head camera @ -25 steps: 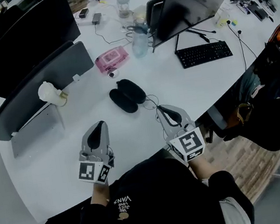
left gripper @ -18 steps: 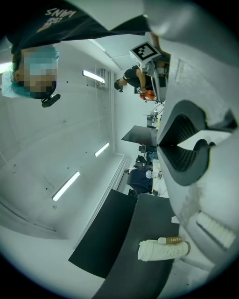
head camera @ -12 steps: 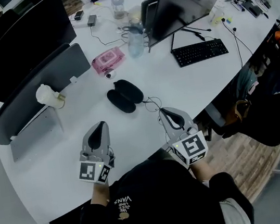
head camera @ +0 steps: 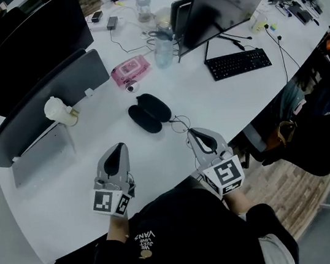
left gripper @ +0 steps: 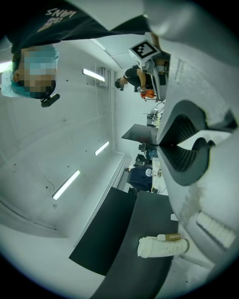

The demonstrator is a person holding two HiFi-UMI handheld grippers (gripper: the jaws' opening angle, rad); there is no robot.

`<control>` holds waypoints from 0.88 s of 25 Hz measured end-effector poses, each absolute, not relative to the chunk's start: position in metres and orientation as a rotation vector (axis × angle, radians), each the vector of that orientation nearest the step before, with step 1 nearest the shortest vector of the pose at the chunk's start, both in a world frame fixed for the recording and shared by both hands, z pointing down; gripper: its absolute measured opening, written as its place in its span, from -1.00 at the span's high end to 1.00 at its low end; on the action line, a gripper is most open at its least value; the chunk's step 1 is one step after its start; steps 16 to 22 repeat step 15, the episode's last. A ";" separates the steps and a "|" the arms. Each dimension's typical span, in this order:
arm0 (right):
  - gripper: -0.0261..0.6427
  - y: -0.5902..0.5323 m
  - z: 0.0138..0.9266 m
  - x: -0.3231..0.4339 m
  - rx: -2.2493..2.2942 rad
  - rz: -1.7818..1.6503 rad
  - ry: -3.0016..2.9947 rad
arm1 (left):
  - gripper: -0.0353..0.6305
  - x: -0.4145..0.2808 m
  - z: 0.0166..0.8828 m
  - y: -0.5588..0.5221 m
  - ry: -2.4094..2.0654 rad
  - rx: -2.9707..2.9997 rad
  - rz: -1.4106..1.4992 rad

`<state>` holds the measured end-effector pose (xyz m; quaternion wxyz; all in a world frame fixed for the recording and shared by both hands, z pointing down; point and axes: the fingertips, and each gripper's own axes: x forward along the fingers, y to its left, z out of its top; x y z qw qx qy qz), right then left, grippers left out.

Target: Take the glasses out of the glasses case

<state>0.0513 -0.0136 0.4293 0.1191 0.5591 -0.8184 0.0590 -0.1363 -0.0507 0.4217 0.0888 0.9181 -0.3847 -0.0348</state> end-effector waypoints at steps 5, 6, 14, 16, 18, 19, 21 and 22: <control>0.91 -0.015 0.428 0.050 1.626 0.166 -2.393 | 0.89 -0.137 0.422 -0.051 -1.151 2.725 -0.097; 0.91 -0.015 0.427 0.050 1.624 0.169 -2.392 | 0.89 -0.137 0.422 -0.051 -1.151 2.726 -0.095; 0.91 -0.016 0.431 0.052 1.617 0.178 -2.392 | 0.89 -0.135 0.423 -0.052 -1.152 2.726 -0.088; 0.91 -0.017 0.431 0.052 1.616 0.179 -2.392 | 0.89 -0.135 0.423 -0.052 -1.153 2.725 -0.086; 0.91 -0.017 0.431 0.052 1.616 0.179 -2.392 | 0.89 -0.135 0.423 -0.052 -1.153 2.725 -0.086; 0.91 -0.017 0.431 0.052 1.616 0.179 -2.392 | 0.89 -0.135 0.423 -0.052 -1.153 2.725 -0.086; 0.91 -0.017 0.431 0.052 1.616 0.179 -2.392 | 0.89 -0.135 0.423 -0.052 -1.153 2.725 -0.086; 0.91 -0.017 0.431 0.052 1.616 0.179 -2.392 | 0.89 -0.135 0.423 -0.052 -1.153 2.725 -0.086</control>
